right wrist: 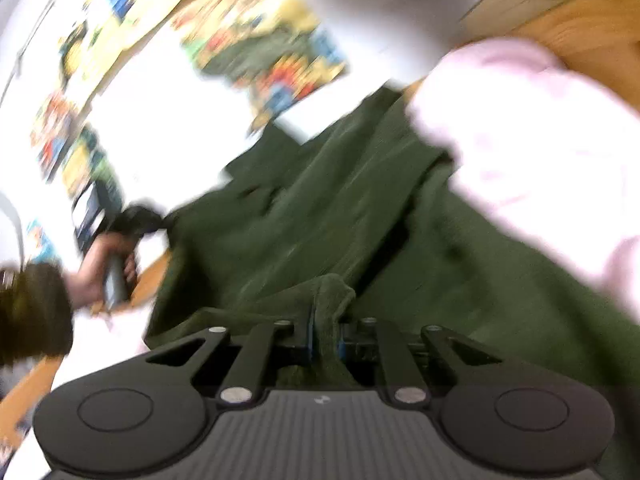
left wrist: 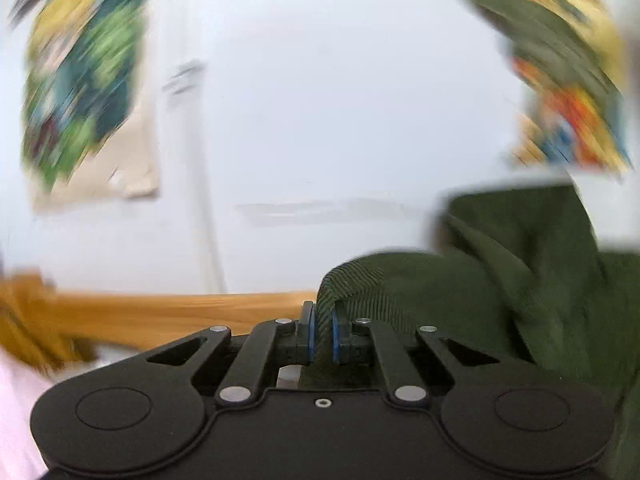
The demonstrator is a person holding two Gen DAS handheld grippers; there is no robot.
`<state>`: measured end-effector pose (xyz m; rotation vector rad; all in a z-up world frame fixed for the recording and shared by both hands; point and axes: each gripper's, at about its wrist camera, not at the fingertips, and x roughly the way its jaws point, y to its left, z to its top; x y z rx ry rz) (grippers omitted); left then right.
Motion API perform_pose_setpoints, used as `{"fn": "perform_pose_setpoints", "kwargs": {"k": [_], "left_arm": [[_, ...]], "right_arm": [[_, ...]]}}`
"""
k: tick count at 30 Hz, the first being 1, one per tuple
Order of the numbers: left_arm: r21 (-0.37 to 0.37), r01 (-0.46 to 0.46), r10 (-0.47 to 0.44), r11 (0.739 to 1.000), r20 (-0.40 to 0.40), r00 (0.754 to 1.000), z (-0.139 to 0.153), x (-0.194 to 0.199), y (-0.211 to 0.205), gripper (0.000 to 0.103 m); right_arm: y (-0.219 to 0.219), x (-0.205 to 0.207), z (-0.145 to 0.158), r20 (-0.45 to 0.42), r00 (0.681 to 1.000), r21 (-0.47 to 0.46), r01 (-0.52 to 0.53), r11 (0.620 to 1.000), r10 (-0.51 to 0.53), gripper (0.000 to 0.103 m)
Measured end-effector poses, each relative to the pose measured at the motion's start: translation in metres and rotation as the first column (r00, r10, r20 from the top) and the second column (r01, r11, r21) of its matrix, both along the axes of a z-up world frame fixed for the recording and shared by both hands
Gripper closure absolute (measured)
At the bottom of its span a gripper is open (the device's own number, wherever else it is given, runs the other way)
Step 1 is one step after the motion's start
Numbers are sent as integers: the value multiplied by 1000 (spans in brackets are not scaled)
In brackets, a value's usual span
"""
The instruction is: Fold large clothes
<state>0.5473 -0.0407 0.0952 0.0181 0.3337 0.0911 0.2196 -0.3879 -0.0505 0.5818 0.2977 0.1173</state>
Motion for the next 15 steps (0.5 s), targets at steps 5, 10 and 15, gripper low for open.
{"fn": "perform_pose_setpoints", "kwargs": {"k": [5, 10, 15], "left_arm": [[-174, -93, 88, 980, -36, 995, -10, 20, 29, 96], [-248, -139, 126, 959, -66, 990, -20, 31, 27, 94], [-257, -104, 98, 961, -39, 994, -24, 7, 26, 42]], "right_arm": [[-40, 1, -15, -63, 993, 166, 109, 980, -100, 93], [-34, 2, -15, -73, 991, 85, 118, 989, -112, 67], [-20, -8, 5, 37, 996, -45, 84, 995, -82, 14]]}}
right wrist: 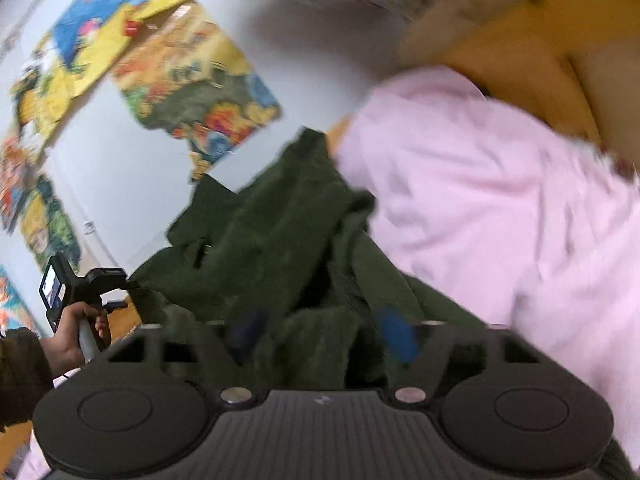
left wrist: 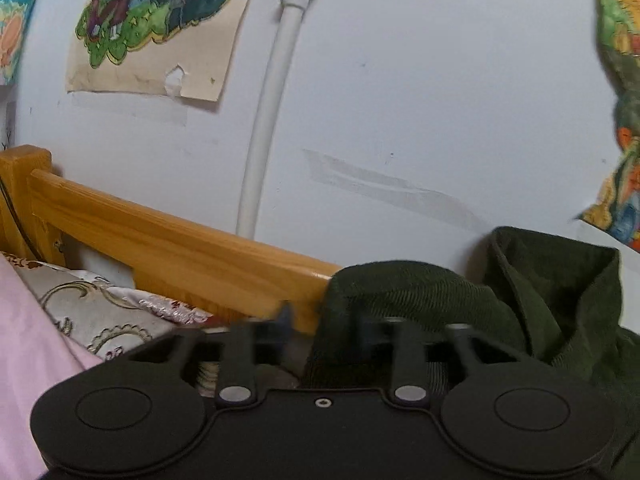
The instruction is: Fold large clothes
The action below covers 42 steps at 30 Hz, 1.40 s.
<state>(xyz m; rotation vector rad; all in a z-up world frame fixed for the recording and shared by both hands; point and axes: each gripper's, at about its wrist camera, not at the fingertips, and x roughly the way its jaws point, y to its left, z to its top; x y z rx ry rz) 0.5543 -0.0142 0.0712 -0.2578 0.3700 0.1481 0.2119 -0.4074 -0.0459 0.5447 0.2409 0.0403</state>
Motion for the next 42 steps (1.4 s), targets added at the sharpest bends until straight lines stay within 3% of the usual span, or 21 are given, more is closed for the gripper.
{"fn": "perform_pose_setpoints", "kwargs": {"k": [2, 5, 8, 12, 14, 16, 18, 19, 20, 22, 23, 26, 27, 29, 31, 34, 36, 37, 38, 40, 42], "left_arm": [[-1, 1, -1, 1000, 11, 1000, -2, -12, 12, 26], [37, 83, -84, 996, 12, 996, -12, -40, 15, 25], [165, 214, -212, 963, -28, 977, -28, -65, 0, 24], [277, 339, -310, 899, -144, 940, -56, -81, -27, 24], [299, 366, -316, 881, -202, 927, -68, -79, -37, 24], [299, 384, -326, 874, -228, 918, -76, -75, -43, 24], [293, 377, -312, 879, -247, 918, -84, -71, -47, 24], [295, 365, -290, 883, -269, 918, -87, -67, -49, 24], [300, 350, -264, 887, -293, 919, -91, -61, -51, 24], [295, 330, -238, 896, -307, 921, -94, -54, -52, 24], [282, 327, -243, 902, -295, 924, -94, -53, -50, 24], [269, 317, -241, 909, -280, 929, -92, -52, -47, 24], [272, 319, -241, 908, -283, 928, -93, -50, -47, 24], [291, 317, -234, 903, -288, 929, -94, -49, -46, 24], [304, 314, -225, 899, -294, 929, -95, -48, -46, 22], [308, 290, -187, 906, -322, 928, -100, -42, -42, 21], [293, 275, -175, 916, -326, 929, -101, -42, -38, 21], [282, 273, -179, 920, -316, 932, -101, -44, -36, 22], [272, 273, -189, 923, -299, 935, -99, -49, -34, 21], [254, 290, -222, 923, -264, 939, -97, -59, -32, 21], [237, 328, -281, 915, -211, 936, -93, -74, -36, 15]], "right_arm": [[9, -2, 7, 11, 1000, -101, 12, 995, -11, 4], [19, -3, 16, 25, 999, -204, -20, 979, 25, 4], [27, -2, 22, -4, 995, -282, -94, 955, 97, 4], [47, 0, 22, -113, 987, -445, -155, 882, 117, 11], [57, -2, 21, -125, 989, -519, -132, 844, 78, 11], [70, -1, 18, -152, 986, -607, -145, 782, 65, 12], [85, 4, 10, -202, 978, -683, -180, 708, 53, 27], [90, 7, 4, -221, 974, -703, -197, 683, 53, 41], [94, 8, 1, -234, 970, -701, -219, 679, 72, 70], [92, 8, 5, -224, 969, -629, -229, 743, 109, 79], [85, 5, 13, -193, 971, -554, -226, 801, 141, 84], [39, -3, 40, -50, 977, -192, -212, 958, 206, 87], [24, -6, 45, -13, 982, -91, -191, 977, 190, 87], [1, -5, 43, -20, 992, 6, -125, 992, 125, 87], [-13, 1, 26, -108, 991, 80, -66, 995, 75, 87], [-27, 7, -7, -223, 974, 220, 11, 975, 39, 76], [-26, 6, -9, -205, 979, 204, 25, 979, 17, 68], [-24, 5, -5, -191, 982, 164, 32, 986, 0, 57], [-18, 2, 2, -173, 984, 94, 54, 994, -37, 32], [-11, -7, 12, -111, 990, -18, 85, 996, -87, 11], [-2, -12, 24, -44, 993, -142, 100, 985, -107, 8]]}}
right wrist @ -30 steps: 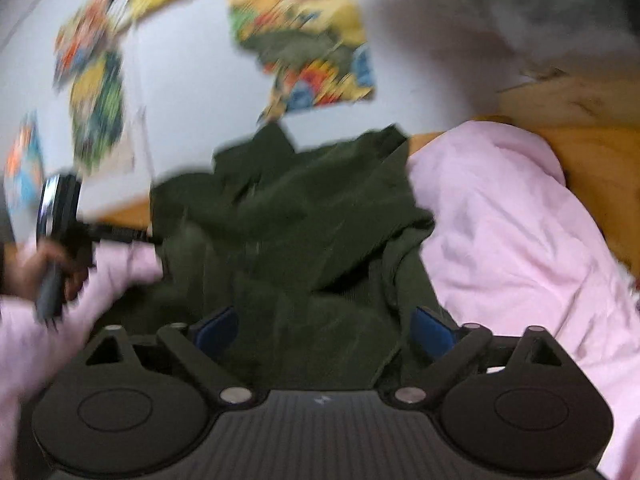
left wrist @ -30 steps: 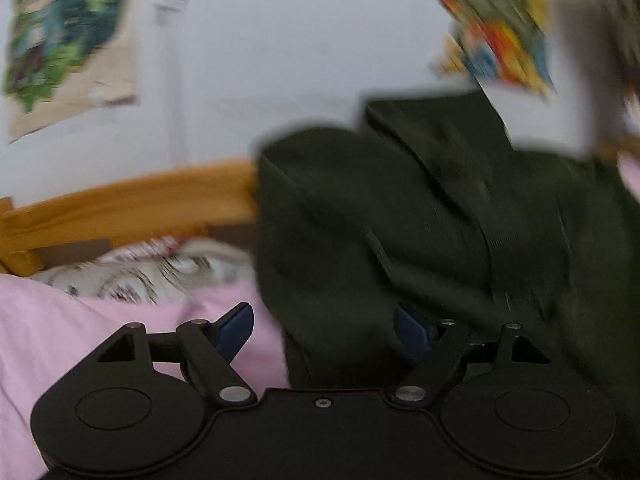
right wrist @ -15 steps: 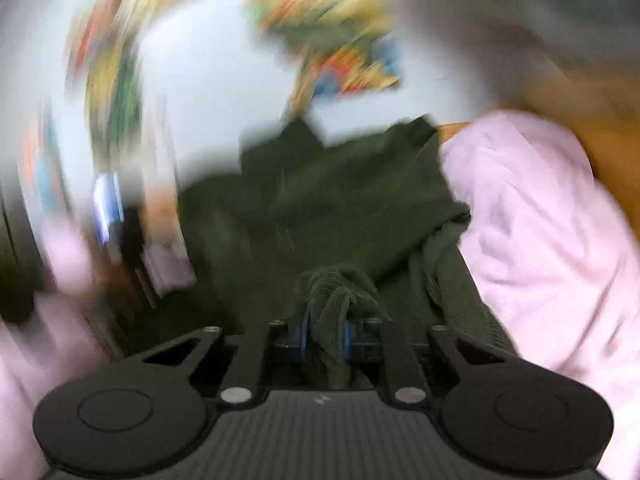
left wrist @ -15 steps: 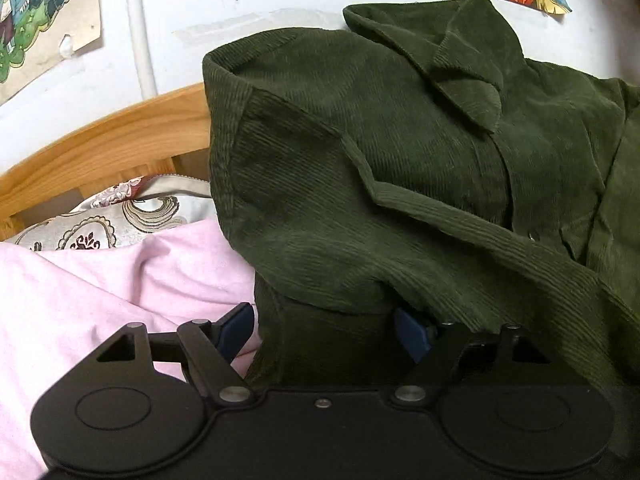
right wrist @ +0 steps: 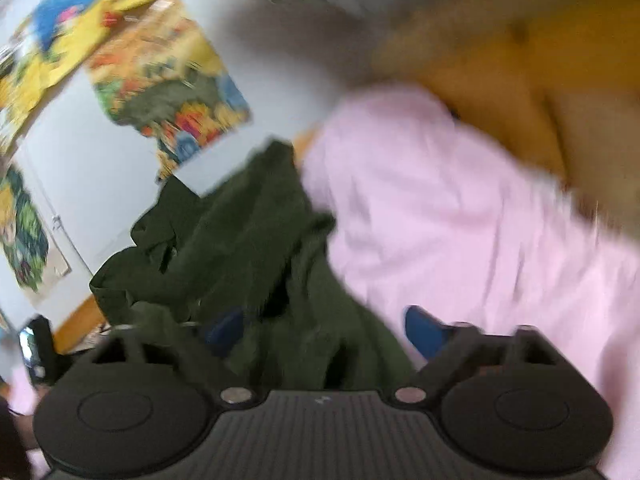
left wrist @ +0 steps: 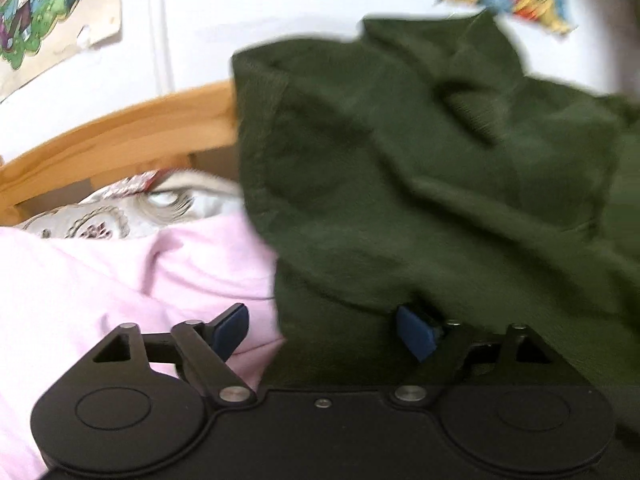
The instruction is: Fold large clothes
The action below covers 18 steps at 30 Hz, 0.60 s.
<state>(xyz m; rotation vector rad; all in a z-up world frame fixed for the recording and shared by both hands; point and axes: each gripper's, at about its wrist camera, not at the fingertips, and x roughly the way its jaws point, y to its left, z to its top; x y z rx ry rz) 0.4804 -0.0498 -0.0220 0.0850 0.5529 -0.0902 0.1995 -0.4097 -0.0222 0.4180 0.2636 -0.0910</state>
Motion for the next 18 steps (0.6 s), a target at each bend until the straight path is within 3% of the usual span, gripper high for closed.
{"fn": "perform_pose_setpoints", "kwargs": {"k": [2, 5, 6, 8, 10, 12, 14, 15, 16, 17, 18], "left_arm": [[3, 76, -76, 997, 40, 996, 1, -13, -11, 11], [111, 154, -156, 982, 10, 988, -4, -13, -44, 11], [152, 154, -155, 976, -3, 988, -7, -11, -53, 12], [194, 143, -143, 971, -14, 990, -11, -6, -65, 12], [190, 132, -132, 973, -13, 991, -13, -3, -69, 12], [163, 122, -121, 979, -18, 992, -14, -3, -65, 12], [135, 116, -114, 984, -24, 993, -15, -3, -61, 12], [126, 116, -113, 985, -25, 993, -15, -4, -59, 12], [122, 118, -116, 986, -24, 993, -15, -7, -56, 12], [125, 121, -120, 985, -22, 993, -14, -8, -54, 12], [130, 126, -124, 984, -19, 992, -14, -9, -53, 12]], "right_arm": [[14, 0, 8, 25, 999, -133, -40, 990, 43, 2], [43, 9, 9, 12, 986, -313, -156, 937, 168, 3], [54, 11, 6, -17, 980, -387, -189, 903, 198, 5], [83, 19, -1, -103, 968, -566, -247, 786, 230, 20], [111, 21, -9, -148, 952, -692, -293, 660, 268, 26], [129, 23, -18, -182, 941, -748, -321, 581, 285, 29], [138, 32, -27, -231, 946, -788, -320, 526, 229, 37], [140, 37, -32, -253, 948, -796, -318, 515, 194, 44], [139, 42, -35, -266, 950, -792, -312, 525, 163, 70], [134, 47, -34, -275, 950, -763, -311, 567, 151, 94], [125, 51, -30, -275, 948, -701, -310, 642, 158, 94]]}}
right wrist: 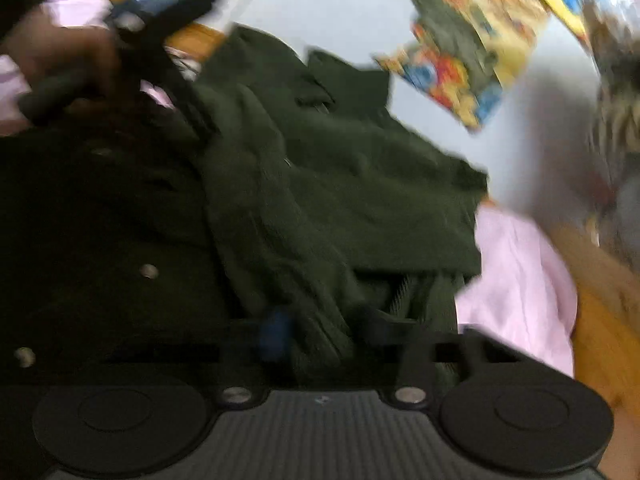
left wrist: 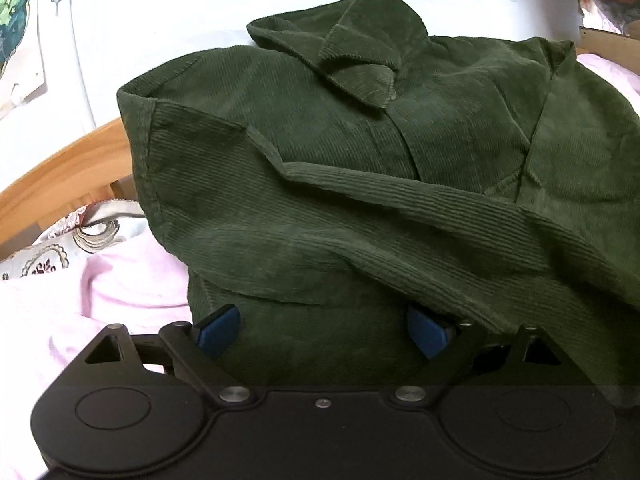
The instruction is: Fold large clothes
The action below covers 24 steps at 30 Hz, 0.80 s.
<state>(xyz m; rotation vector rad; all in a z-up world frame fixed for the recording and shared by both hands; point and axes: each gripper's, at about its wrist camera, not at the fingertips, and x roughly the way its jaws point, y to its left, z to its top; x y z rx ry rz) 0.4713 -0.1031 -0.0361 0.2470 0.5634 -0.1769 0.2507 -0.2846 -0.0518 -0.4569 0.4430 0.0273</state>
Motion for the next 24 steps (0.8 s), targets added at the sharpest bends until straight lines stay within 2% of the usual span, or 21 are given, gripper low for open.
{"fn": "perform_pose_setpoints", "kwargs": {"k": [1, 2, 3, 5, 6, 8, 10, 12, 13, 14, 15, 16, 17, 19, 21, 23, 24], "left_arm": [[5, 5, -5, 1000, 3, 1000, 1, -2, 1, 12], [10, 11, -11, 1000, 8, 1000, 2, -3, 2, 12], [15, 14, -14, 1000, 11, 1000, 2, -3, 3, 12], [19, 19, -19, 1000, 14, 1000, 3, -5, 8, 12], [19, 20, -20, 1000, 14, 1000, 3, -5, 11, 11], [27, 13, -13, 1000, 11, 1000, 3, -3, 16, 9], [22, -2, 1, 1000, 8, 1000, 3, -1, 23, 5], [37, -31, 32, 999, -19, 999, 0, 4, 27, 5], [45, -52, 54, 998, -41, 998, -3, 7, 29, 5], [42, -71, 73, 997, -61, 995, -4, 11, 33, 5], [29, -88, 90, 996, -74, 993, -5, 12, 37, 5], [7, -105, 105, 994, -87, 991, -4, 14, 43, 5], [-11, -117, 115, 993, -93, 989, -3, 14, 47, 6], [-37, -122, 119, 992, -76, 990, 0, 9, 52, 7], [-64, -90, 90, 994, -13, 996, 7, -1, 56, 7], [-67, -44, 48, 997, 66, 997, 13, -9, 52, 6], [-41, -35, 39, 999, 102, 994, 16, -10, 47, 6]], "right_arm": [[-9, 1, 8, 0, 1000, 109, 11, 994, -11, 95], [-22, -1, 23, 7, 1000, 268, 17, 963, -19, 95], [-37, -3, 36, 18, 1000, 414, 3, 910, -11, 96], [-69, -12, 64, 78, 997, 681, -68, 730, 21, 96], [-78, -14, 73, 103, 995, 723, -81, 687, 9, 96], [-84, -13, 80, 103, 994, 712, -45, 701, -40, 95], [-88, -2, 67, 27, 995, 687, 50, 725, -95, 93], [-93, 14, 37, -99, 975, 647, 214, 732, -197, 84], [-94, 18, 27, -135, 963, 625, 265, 734, -232, 68], [-96, 20, 19, -163, 951, 605, 307, 735, -263, 60], [-95, 21, 18, -153, 954, 602, 296, 742, -257, 59], [-91, 19, 21, -134, 957, 589, 284, 756, -256, 51], [-86, 17, 26, -97, 960, 557, 273, 785, -264, 32], [-78, 7, 36, -9, 967, 520, 221, 825, -253, 14], [-70, 7, 41, 48, 975, 497, 166, 852, -218, 12], [-61, 7, 37, 40, 974, 435, 182, 882, -221, 6], [-59, 11, 32, 22, 972, 392, 206, 897, -233, 5]]}}
